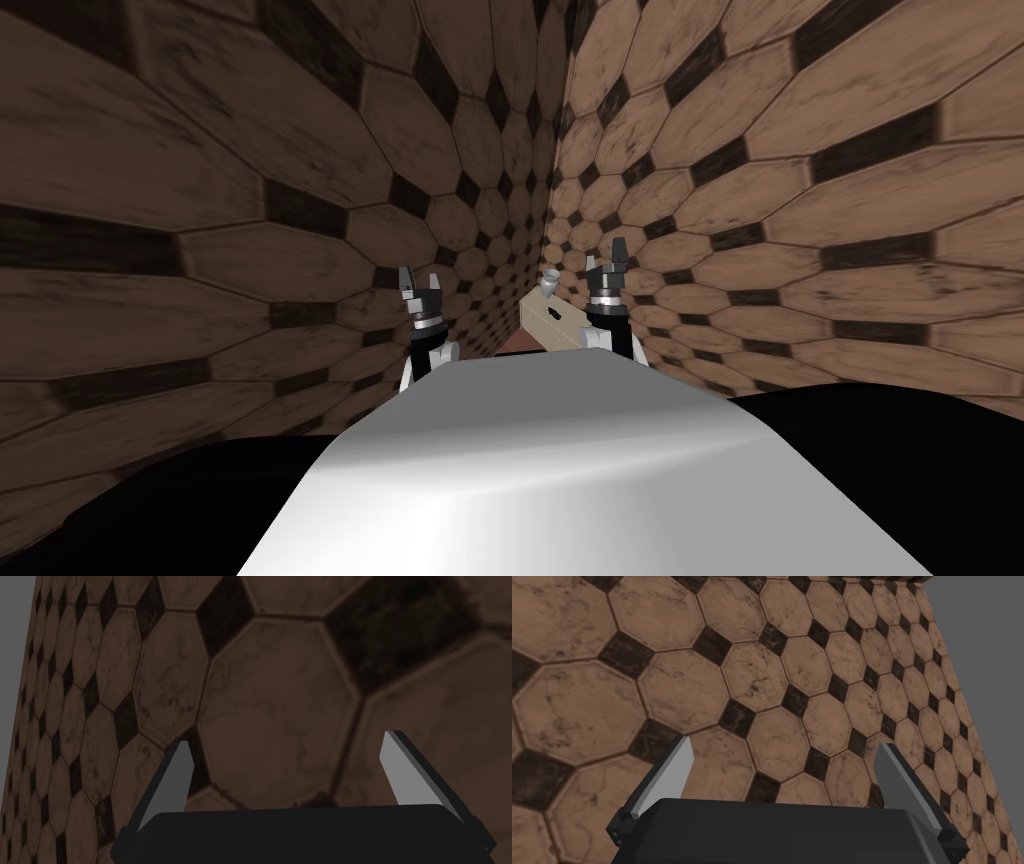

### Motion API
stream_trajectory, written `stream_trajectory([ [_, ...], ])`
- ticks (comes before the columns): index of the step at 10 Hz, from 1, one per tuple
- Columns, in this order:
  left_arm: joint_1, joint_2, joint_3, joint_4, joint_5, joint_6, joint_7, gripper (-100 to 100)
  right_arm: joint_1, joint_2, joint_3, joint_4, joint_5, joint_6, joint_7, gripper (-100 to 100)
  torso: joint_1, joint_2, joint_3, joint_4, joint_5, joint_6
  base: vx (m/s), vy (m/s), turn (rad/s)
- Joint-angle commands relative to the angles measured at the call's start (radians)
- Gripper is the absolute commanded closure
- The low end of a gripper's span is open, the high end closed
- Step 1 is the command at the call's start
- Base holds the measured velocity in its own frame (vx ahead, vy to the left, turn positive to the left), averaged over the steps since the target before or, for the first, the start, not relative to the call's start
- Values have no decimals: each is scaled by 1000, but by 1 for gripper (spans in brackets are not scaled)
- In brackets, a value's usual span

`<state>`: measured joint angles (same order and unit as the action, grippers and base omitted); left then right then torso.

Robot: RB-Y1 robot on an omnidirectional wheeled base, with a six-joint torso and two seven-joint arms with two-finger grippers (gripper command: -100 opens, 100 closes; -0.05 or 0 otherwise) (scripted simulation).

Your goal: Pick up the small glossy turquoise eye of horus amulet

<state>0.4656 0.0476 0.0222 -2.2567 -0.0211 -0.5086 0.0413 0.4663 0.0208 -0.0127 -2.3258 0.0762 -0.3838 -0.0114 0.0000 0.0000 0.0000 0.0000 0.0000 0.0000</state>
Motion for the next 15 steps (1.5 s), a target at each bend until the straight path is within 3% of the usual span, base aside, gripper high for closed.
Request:
stream_trajectory([
  [1, 0, 0, 0, 0, 0, 0, 0, 0, 9, -31, 15, 17, 7, 2, 2, -100, 0, 0, 0, 0, 0, 0, -37, 6, 22],
  [6, 0, 0, 0, 0, 0, 0, 0, 0, 46, -131, 82, 111, 39, 11, 13, -100, -1, 6, 4, 1, 0, 0, -89, -10, 36],
  [7, 0, 0, 0, 0, 0, 0, 0, 0, 46, -131, 82, 111, 39, 11, 13, -100, -1, 7, 4, 1, 0, 0, -58, -8, 14],
  [10, 0, 0, 0, 0, 0, 0, 0, 0, 70, -207, 137, 196, 68, 19, 25, -100, -2, 4, 2, 1, 0, 0, -59, -22, 70],
  [13, 0, 0, 0, 0, 0, 0, 0, 0, 77, -234, 157, 244, 79, 22, 29, -100, -1, 2, 1, 1, 0, 0, -28, -14, 54],
  [15, 0, 0, 0, 0, 0, 0, 0, 0, 87, -294, 198, 319, 103, 28, 40, -100, -1, 1, 1, 0, 0, 0, -24, -10, 116],
])
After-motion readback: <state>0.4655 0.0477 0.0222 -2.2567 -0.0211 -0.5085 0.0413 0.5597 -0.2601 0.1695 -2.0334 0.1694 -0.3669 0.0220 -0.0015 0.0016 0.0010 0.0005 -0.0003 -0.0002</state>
